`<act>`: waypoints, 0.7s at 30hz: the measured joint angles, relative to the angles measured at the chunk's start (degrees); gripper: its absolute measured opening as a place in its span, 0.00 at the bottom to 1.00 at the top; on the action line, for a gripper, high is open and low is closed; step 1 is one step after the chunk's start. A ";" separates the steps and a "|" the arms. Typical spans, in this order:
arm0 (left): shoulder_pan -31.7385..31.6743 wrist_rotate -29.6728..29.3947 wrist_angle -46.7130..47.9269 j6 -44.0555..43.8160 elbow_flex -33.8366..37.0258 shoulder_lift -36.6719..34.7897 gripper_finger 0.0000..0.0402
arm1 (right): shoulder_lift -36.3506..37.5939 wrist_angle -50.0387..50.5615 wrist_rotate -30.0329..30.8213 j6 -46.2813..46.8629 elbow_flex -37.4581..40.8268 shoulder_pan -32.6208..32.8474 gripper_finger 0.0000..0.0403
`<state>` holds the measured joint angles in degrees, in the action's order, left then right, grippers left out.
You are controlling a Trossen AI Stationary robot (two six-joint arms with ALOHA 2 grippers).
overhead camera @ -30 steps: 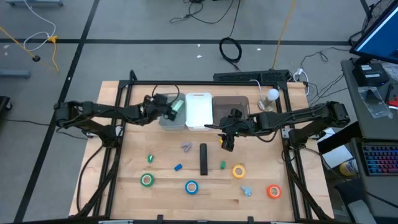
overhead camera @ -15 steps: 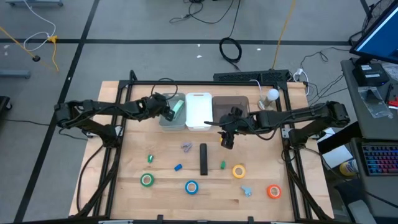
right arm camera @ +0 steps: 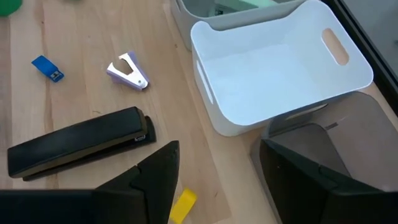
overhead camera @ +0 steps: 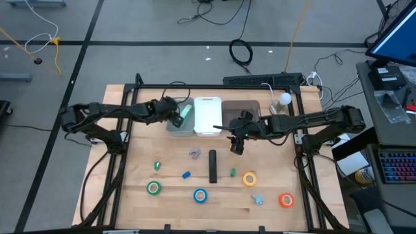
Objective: Pick and place Stapler, Stapler remover, tape
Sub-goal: Put the light green stapler into the gray bin
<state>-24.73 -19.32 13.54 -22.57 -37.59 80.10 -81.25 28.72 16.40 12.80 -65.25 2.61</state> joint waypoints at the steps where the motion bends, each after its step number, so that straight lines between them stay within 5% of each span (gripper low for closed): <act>1: 0.00 -0.06 0.52 0.00 -0.41 0.50 0.46 | 0.00 -0.29 0.00 0.00 0.00 0.00 0.53; 21: 0.30 4.51 3.84 3.39 -8.40 8.12 0.46 | 0.00 -0.62 0.02 -0.06 0.00 0.00 0.53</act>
<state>-24.43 -14.81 17.38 -19.18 -45.99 88.23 -81.25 28.09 16.43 12.74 -65.25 2.61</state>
